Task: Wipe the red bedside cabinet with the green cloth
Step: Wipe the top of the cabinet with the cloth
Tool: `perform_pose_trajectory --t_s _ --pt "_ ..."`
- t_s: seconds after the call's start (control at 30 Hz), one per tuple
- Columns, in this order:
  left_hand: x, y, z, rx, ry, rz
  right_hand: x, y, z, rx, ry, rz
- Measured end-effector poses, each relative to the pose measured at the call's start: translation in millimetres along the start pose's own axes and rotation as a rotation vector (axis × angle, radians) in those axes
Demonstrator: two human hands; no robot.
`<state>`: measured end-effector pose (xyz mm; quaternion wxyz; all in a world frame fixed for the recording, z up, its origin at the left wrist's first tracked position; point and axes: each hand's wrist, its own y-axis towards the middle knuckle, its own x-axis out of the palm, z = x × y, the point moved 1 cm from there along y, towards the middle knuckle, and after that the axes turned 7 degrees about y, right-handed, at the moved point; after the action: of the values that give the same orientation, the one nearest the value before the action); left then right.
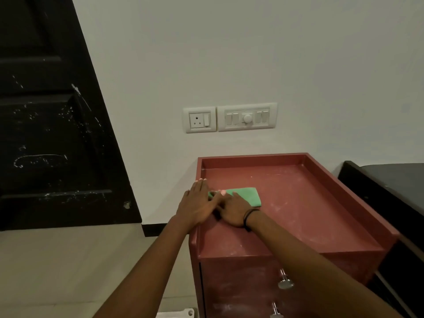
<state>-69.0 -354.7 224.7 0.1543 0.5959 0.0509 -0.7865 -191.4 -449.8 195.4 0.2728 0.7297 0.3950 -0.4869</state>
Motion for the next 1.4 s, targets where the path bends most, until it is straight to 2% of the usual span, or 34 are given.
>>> perform_pose_trajectory --t_s 0.3,0.6,0.83,0.93,1.17,1.4 --pt "-7.4 -22.3 7.9 -0.025 -0.003 -0.023 27.2 -95.5 -44.6 -0.031 -0.051 0.015" --pt "-6.2 -23.3 6.7 -0.013 0.015 -0.017 31.9 -115.0 -49.9 -0.048 -0.041 0.03" --pt "-2.2 -17.1 3.1 -0.015 -0.028 -0.033 4.1 -37.0 -21.4 -0.009 0.019 0.02" --pt "-0.6 -15.2 3.3 -0.003 -0.023 -0.039 -6.6 15.4 -4.2 -0.013 -0.084 -0.044" --pt "2.0 -7.9 2.9 -0.007 0.008 -0.087 -21.9 120.1 33.8 0.096 -0.036 0.013" --pt "1.7 -7.8 3.3 -0.024 0.002 -0.09 -21.1 133.7 39.6 0.115 -0.059 0.019"
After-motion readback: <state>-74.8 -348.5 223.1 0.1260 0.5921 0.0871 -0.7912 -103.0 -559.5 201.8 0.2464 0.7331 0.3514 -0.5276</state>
